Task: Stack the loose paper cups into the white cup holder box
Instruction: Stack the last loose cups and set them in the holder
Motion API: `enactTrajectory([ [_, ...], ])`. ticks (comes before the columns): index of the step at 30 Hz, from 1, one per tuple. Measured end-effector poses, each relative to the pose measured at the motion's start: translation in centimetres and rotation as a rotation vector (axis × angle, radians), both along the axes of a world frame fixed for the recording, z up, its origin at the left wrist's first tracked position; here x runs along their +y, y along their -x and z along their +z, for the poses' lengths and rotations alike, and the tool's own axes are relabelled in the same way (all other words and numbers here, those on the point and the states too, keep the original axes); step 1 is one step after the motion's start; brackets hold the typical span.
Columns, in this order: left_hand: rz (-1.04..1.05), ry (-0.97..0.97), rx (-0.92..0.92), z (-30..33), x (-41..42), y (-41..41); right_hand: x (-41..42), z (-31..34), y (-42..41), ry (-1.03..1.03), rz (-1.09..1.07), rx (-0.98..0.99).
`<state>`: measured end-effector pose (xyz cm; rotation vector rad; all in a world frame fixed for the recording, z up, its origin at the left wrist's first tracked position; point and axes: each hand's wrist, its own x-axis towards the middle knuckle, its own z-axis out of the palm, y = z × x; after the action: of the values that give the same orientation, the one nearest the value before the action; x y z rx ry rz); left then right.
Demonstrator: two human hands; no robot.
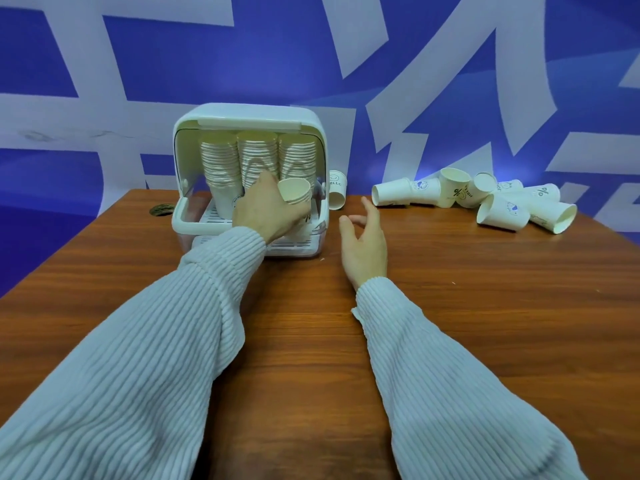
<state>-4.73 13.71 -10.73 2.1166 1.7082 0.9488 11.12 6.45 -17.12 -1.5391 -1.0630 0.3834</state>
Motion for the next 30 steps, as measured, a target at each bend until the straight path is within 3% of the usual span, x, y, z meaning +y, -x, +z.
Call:
enactTrajectory([
  [5, -0.051, 0.015, 0.103, -0.6, 0.3, -0.4, 1.6, 0.5, -1.1, -0.046, -0.055, 0.087],
  [7, -0.018, -0.069, 0.059, -0.9, 0.2, -0.8, 2.7, 0.5, -1.9, -0.041, -0.078, 0.071],
  [10, -0.017, -0.232, -0.038, -1.9, -0.6, -1.7, 5.1, -0.1, -3.1, 0.026, -0.101, -0.119],
  [15, 0.013, -0.355, 0.153, -3.7, -0.8, -2.4, 9.9, -1.7, -4.2, 0.336, 0.015, -0.543],
  [19, 0.042, -0.407, 0.190, -4.0, -0.8, -2.5, 13.3, -1.5, -4.9, 0.394, 0.046, -0.696],
  [22, 0.049, -0.450, 0.211, -4.4, -0.5, -2.5, 15.1, -1.6, -5.5, 0.413, 0.087, -0.686],
  [30, 0.032, -0.436, 0.197, -4.4, -0.5, -2.3, 14.7, -0.6, -5.6, 0.161, -0.092, -0.457],
])
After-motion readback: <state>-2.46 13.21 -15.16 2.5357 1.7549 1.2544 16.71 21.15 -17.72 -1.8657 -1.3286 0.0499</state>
